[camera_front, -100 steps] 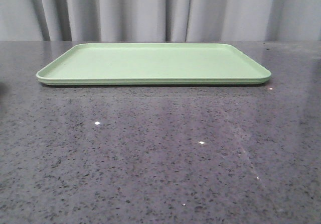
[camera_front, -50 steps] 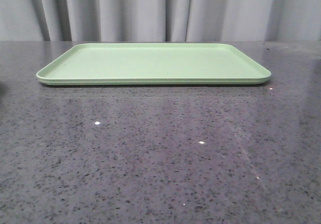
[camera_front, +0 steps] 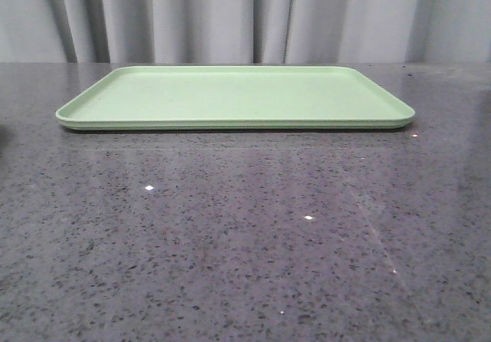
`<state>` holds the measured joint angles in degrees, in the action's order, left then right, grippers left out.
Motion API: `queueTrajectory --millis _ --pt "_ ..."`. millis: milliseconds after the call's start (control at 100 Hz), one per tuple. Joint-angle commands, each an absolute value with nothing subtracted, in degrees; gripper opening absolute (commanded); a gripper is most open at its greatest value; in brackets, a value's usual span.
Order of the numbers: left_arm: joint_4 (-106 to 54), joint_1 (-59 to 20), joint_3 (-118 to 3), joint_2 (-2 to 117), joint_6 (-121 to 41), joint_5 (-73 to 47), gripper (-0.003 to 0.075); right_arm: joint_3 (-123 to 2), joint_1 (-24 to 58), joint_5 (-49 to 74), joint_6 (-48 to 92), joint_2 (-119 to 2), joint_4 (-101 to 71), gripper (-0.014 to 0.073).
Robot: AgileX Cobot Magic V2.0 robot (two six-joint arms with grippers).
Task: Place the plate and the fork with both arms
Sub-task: 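Grip the rim of the white plate with the left gripper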
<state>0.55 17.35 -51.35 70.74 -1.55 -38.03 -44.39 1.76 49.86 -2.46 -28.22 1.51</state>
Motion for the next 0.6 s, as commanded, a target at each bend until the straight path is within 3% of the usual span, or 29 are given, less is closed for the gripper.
queueTrajectory --millis 0,590 --pt "0.00 17.47 -53.20 70.75 -1.75 -35.69 0.0482 -46.38 1.51 46.28 -2.06 -29.06 2.14 0.0491" --pt "-1.27 17.47 -53.20 78.39 -1.75 -37.09 0.0482 -46.38 1.51 46.75 -2.06 -29.06 2.14 0.0491"
